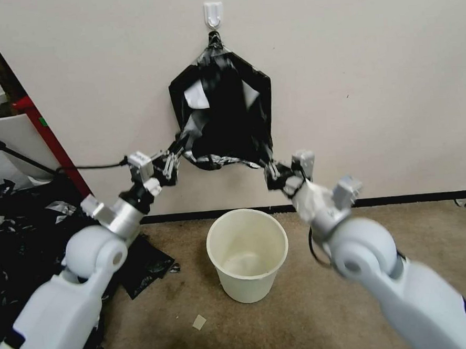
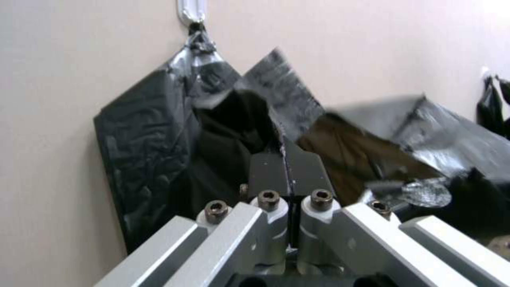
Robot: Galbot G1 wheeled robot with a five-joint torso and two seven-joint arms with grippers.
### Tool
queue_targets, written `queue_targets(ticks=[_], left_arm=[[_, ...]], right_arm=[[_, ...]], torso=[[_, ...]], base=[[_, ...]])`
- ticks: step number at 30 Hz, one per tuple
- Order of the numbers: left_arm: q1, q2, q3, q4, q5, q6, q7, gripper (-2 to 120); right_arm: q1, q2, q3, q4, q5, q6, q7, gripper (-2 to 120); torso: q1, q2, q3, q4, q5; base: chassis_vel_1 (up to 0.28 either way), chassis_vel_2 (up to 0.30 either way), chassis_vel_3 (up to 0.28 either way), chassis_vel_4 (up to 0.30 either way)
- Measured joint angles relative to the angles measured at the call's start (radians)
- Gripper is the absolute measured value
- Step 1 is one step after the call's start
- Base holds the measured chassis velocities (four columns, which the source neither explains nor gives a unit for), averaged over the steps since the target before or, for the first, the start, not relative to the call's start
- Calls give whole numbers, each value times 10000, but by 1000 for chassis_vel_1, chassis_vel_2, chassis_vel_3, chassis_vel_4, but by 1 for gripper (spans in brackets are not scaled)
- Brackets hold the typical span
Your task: Place a trash bag onto the trash bin.
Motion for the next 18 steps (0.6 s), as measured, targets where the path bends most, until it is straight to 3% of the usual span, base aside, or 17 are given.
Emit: queue_targets(ticks=[9,18], left_arm=[[577,-32,-293,-812,-32,135,-29,0],[737,-582,135,-55,433,-32,391,0]], right_arm=[[-1190,1034,255,837,122,-48,-26,0],[-1481,1474,246,133,-556,-63,-262,0]], torso=[[0,1,0,1,1],[0,0,2,1,0]], base=[[0,0,0,0],[0,0,0,0]])
